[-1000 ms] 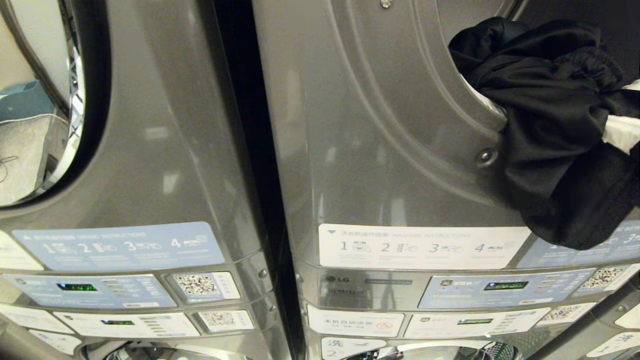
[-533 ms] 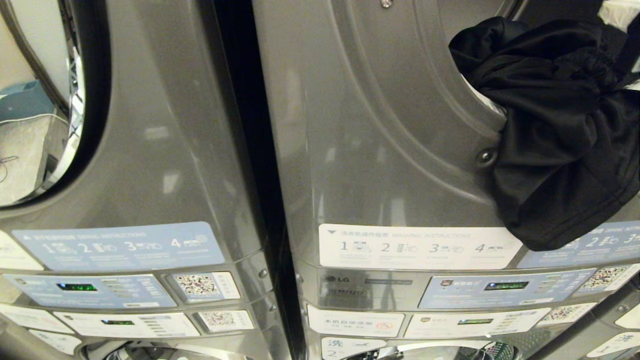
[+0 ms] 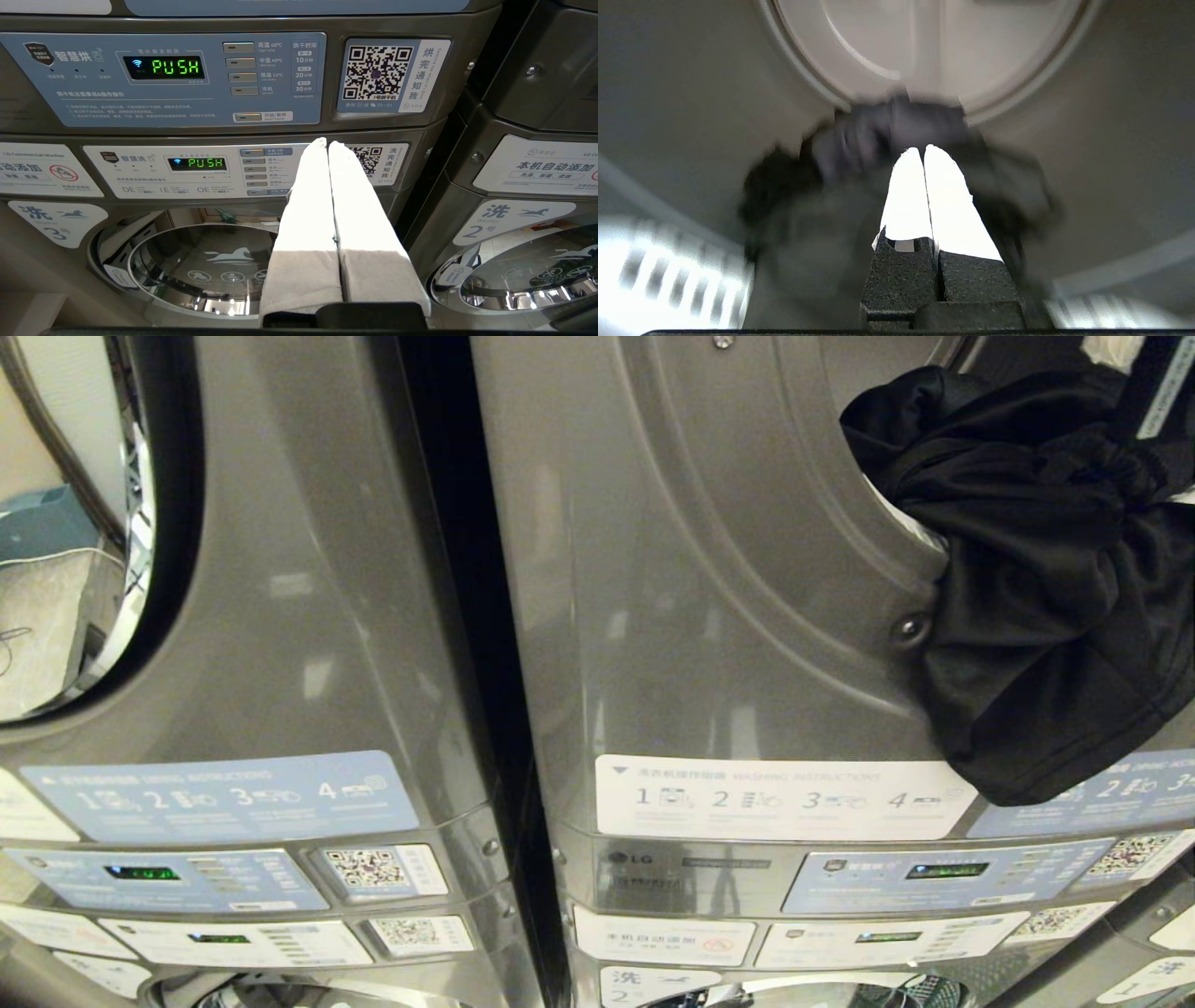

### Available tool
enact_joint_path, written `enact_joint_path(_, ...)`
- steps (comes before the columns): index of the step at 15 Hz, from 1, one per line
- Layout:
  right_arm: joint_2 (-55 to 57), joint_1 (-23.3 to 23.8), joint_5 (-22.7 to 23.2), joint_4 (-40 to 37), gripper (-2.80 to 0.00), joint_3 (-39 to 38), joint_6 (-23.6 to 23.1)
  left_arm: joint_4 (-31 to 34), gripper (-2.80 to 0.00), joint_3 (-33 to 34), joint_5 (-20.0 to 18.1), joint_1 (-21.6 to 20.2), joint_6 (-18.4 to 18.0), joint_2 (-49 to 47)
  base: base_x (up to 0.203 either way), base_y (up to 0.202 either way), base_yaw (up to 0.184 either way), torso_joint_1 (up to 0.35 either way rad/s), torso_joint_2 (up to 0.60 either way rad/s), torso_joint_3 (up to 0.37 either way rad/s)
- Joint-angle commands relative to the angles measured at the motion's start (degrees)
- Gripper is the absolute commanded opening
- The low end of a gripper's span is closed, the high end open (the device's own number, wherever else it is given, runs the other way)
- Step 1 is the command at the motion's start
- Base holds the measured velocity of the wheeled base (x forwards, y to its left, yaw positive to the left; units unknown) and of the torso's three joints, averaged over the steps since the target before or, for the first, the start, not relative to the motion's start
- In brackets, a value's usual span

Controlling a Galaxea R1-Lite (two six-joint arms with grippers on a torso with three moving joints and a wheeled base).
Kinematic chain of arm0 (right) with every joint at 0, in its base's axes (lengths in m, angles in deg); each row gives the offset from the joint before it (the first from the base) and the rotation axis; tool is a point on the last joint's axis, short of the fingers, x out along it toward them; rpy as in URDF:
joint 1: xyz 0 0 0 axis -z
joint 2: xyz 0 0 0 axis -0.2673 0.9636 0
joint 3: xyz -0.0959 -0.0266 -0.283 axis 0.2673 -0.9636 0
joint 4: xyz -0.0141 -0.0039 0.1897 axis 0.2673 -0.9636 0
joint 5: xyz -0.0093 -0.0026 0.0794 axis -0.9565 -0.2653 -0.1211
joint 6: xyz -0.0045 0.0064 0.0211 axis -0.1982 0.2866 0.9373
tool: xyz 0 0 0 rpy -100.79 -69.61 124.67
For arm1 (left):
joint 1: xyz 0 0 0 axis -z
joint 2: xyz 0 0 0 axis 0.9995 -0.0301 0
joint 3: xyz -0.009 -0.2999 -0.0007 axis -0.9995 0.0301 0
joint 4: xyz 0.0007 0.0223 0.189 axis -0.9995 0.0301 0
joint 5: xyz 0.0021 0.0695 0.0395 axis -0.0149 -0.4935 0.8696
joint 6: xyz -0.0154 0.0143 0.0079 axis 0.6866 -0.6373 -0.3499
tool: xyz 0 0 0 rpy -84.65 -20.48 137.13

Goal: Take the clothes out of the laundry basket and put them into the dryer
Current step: Put the clothes in the dryer

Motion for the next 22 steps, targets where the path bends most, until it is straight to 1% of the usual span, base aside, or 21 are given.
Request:
enact_joint_path(1,-8.49,-0.41,-0.57,-0.64,-2.80,-5.88,0.31,0.00,-2.80,0.09,0.00,0.00,0.01,0.02,0.000,0.000,0.000,0.000,0.00,0.000)
enact_joint_path(2,-11.23,-0.49,-1.02,-1.01,-2.80,-9.83,0.52,0.00,-2.80,0.09,0.00,0.00,0.01,0.02,0.000,0.000,0.000,0.000,0.00,0.000)
enact_joint_path(3,-13.65,-0.54,-1.27,-1.22,0.00,-13.69,0.71,0.00,-2.80,0.09,0.00,0.00,0.01,0.02,0.000,0.000,0.000,0.000,0.00,0.000)
enact_joint_path(5,-18.15,-0.67,-1.18,-1.41,0.00,-19.54,1.50,0.00,-2.80,0.09,0.00,0.00,0.01,0.02,0.000,0.000,0.000,0.000,0.00,0.000)
enact_joint_path(7,-20.43,-1.25,0.39,-2.18,0.00,-21.08,3.80,0.00,-2.80,0.09,0.00,0.00,0.01,0.02,0.000,0.000,0.000,0.000,0.00,0.000)
enact_joint_path(8,-21.40,-1.29,0.63,-3.84,0.00,-21.52,4.51,0.00,-2.80,0.08,0.00,0.00,0.01,0.02,0.000,0.000,0.000,0.000,0.00,0.000)
enact_joint_path(9,-22.22,-1.36,0.70,-5.01,0.00,-22.31,6.39,0.00,-2.80,0.09,0.00,0.00,0.01,0.02,0.000,0.000,0.000,0.000,0.00,0.000)
enact_joint_path(11,-22.61,-1.39,0.52,-5.30,0.00,-24.07,12.39,-0.04,-2.80,0.09,0.00,0.00,0.01,0.02,0.000,0.000,0.000,0.000,0.00,0.000)
enact_joint_path(12,-22.30,-1.33,0.33,-5.40,0.00,-25.12,14.26,0.00,-2.80,0.09,0.00,0.00,0.01,0.02,0.000,0.000,0.000,0.000,0.00,0.000)
enact_joint_path(14,-21.44,-1.32,0.27,-5.35,0.00,-28.55,15.12,0.00,-2.80,0.09,0.00,0.00,0.01,0.02,0.000,0.000,0.000,0.000,0.00,0.000)
enact_joint_path(15,-20.89,-1.30,0.27,-5.33,0.00,-29.36,16.36,-0.07,-2.80,0.09,0.00,0.00,0.01,0.02,0.000,0.000,0.000,0.000,0.00,0.000)
enact_joint_path(17,-18.70,-1.17,0.17,-5.33,0.00,-28.99,20.70,0.00,-2.80,0.08,0.00,0.00,0.01,0.02,0.000,0.000,0.000,0.000,0.00,0.000)
enact_joint_path(18,-17.28,-0.82,0.12,-5.22,0.00,-28.74,21.74,0.00,-2.80,0.09,0.00,0.00,0.01,0.02,0.000,0.000,0.000,0.000,0.00,0.000)
enact_joint_path(22,-13.41,-0.61,0.18,-5.10,0.00,-28.62,21.94,0.00,-2.80,0.09,0.00,0.00,0.01,0.02,0.000,0.000,0.000,0.000,0.00,0.000)
